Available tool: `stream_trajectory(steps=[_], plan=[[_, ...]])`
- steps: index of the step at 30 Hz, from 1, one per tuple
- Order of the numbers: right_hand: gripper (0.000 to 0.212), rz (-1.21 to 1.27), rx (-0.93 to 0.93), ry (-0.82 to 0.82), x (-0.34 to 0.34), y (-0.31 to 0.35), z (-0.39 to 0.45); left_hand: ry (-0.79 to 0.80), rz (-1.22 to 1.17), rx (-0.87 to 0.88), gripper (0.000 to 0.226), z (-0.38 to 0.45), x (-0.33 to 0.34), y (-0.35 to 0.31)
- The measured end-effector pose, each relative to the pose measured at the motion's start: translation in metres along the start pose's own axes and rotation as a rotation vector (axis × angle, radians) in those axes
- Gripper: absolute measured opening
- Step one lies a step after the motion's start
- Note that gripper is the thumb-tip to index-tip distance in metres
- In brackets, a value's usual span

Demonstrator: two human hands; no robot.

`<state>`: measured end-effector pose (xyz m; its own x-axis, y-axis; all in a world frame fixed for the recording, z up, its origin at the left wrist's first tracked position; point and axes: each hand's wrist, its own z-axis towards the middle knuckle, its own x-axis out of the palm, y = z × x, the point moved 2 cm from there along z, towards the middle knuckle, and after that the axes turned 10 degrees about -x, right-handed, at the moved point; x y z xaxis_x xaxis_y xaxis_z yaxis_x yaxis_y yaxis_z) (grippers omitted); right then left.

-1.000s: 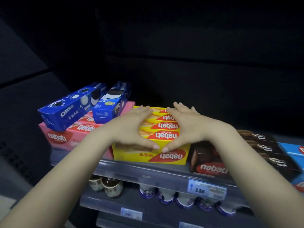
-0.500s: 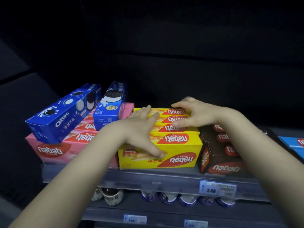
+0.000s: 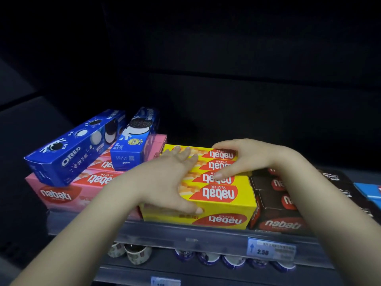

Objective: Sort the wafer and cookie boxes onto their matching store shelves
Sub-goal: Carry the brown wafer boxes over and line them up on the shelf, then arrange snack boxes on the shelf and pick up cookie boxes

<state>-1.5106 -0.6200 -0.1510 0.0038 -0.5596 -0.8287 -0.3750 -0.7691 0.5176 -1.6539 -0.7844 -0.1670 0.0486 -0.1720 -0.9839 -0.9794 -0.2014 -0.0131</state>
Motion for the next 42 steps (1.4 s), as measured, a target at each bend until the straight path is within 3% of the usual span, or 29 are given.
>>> stream_trajectory(steps=[6, 12, 15, 17, 20, 23, 28, 33, 37, 42], plan=[[0.075, 0.086, -0.022, 0.002, 0.008, -0.007, 0.007, -0.104, 0.06, 0.011, 0.13, 0.0, 0.01, -0.001], [0.089, 0.017, -0.022, -0.027, 0.006, -0.013, 0.01, -0.283, 0.038, 0.041, 0.117, 0.004, 0.017, -0.019], [0.092, -0.001, 0.012, -0.001, 0.006, -0.009, 0.007, -0.389, -0.172, 0.115, 0.095, -0.007, 0.015, -0.016], [0.102, -0.188, 0.008, -0.045, 0.004, 0.0, 0.003, -0.542, -0.418, 0.168, 0.067, -0.028, 0.013, -0.012], [0.09, -0.317, -0.165, -0.325, -0.004, 0.046, -0.003, -0.891, -0.605, 0.16, 0.035, -0.058, 0.0, 0.013], [0.071, -0.248, -0.399, -0.478, 0.008, 0.104, 0.002, -1.072, -0.593, 0.017, 0.026, -0.074, -0.011, 0.053], [0.059, -0.224, -0.496, -0.504, 0.053, 0.149, 0.037, -1.153, -0.517, -0.239, 0.031, -0.095, 0.001, 0.102], [0.069, -0.261, -0.368, -0.455, 0.077, 0.163, 0.067, -1.025, -0.533, -0.456, 0.054, -0.096, 0.023, 0.133], [0.063, -0.314, -0.348, -0.584, 0.095, 0.17, 0.073, -1.108, -0.651, -0.443, 0.03, -0.103, 0.029, 0.138], [0.053, -0.285, -0.429, -0.737, 0.102, 0.172, 0.045, -1.217, -0.595, -0.411, 0.03, -0.122, 0.026, 0.118]])
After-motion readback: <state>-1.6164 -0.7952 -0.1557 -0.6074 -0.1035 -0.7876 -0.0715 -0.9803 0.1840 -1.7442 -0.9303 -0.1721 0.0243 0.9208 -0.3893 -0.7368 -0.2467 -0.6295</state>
